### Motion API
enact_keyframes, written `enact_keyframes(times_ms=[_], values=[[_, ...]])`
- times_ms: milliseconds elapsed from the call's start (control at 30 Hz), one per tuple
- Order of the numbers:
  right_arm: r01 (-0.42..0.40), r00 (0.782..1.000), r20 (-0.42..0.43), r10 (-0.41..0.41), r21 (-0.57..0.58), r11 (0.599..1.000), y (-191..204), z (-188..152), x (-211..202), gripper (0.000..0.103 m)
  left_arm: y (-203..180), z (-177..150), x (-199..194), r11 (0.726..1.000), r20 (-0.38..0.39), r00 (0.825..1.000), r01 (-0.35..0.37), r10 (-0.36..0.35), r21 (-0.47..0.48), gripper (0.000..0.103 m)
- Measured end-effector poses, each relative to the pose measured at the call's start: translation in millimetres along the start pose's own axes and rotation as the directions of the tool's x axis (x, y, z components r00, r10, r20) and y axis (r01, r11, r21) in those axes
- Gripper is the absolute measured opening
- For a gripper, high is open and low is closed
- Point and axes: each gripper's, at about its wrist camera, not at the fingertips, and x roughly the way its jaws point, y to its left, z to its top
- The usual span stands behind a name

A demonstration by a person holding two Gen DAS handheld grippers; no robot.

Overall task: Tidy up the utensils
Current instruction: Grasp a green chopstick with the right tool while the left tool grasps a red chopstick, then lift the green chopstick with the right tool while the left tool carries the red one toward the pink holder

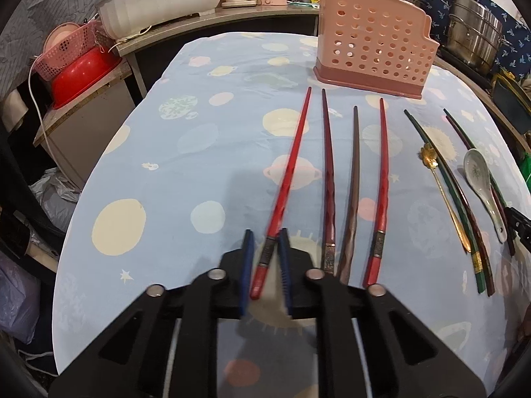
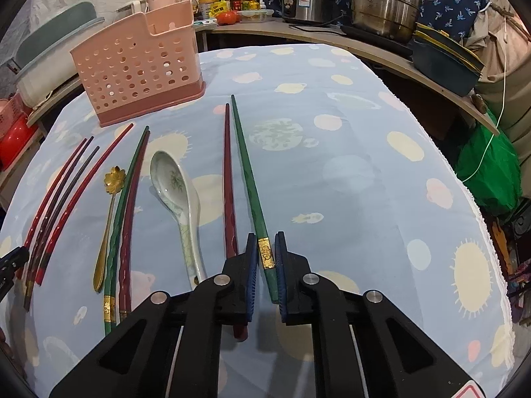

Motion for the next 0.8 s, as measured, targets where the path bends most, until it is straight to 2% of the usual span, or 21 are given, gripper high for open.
enact_keyframes(times_ms=[167,500,800], values=[[-0.017,1.0,-0.003,0.017,0.006,1.0,-1.1,-3.6,-3.9,0.008,-2.6,-3.5,-3.7,1.0,-0.001,1.0,0.015,-0.015,0.005,0.008],[-0.04,0.999,-0.006,0.04,0.01,0.999,-3.4,-18.8,-22.9,0.007,-4.5,-10.7,-25.6,1.0,0.022,1.0,0.021,-0.021,-0.003,0.007],[-0.065,0.997,0.032,0.065,-0.001,0.998,-7.6,-31.8,-65.5,0.007,-6.3,-17.3,-62.0,0.999,0.071,0.997,0.033,-0.033,0.0,0.007]])
